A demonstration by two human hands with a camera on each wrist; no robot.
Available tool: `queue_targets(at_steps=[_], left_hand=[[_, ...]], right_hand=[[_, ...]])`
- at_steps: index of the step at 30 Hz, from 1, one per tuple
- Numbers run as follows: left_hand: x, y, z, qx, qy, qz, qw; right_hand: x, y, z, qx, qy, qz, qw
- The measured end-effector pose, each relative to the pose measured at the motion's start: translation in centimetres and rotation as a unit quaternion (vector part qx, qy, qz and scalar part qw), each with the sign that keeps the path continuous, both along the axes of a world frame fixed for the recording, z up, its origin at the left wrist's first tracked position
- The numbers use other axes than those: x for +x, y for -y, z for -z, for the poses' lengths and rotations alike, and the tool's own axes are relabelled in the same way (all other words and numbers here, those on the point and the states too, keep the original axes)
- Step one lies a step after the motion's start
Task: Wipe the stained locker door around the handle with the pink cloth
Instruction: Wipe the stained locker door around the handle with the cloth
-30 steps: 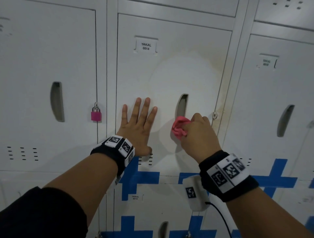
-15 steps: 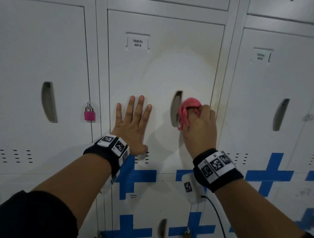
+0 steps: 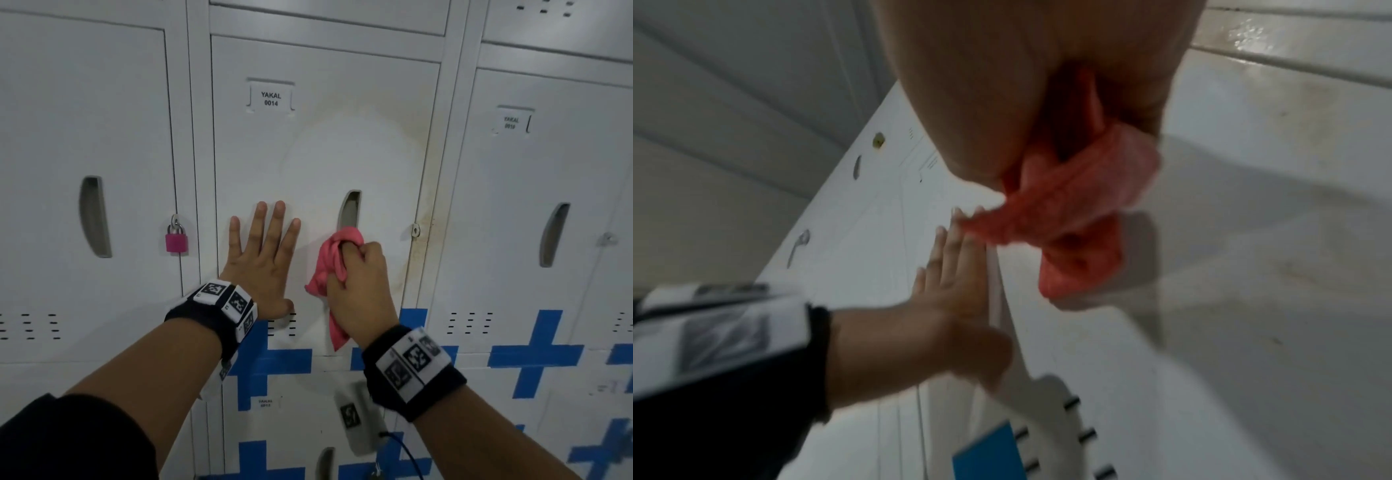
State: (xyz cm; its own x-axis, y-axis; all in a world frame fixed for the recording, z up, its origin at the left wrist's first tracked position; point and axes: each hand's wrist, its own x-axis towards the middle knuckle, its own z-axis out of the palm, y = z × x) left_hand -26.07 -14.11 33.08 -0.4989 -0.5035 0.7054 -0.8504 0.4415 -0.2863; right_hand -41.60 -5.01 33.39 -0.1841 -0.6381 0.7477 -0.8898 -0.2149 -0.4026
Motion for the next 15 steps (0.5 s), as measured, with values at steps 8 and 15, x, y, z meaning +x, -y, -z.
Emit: queue_targets(at_steps=[8,15], left_hand=[[0.2,-0.1,-0.1,0.002,0.001,0.006,1.0],[0.4,-0.2,-0.7,0.051,0.028,-0.01,0.998]], right_hand=[[0.9,-1.0,-5.3,0.233,-0.105,0.126,0.958],[0.6,-1.8,-5.6,0.223,-0.097,0.087,0.966]])
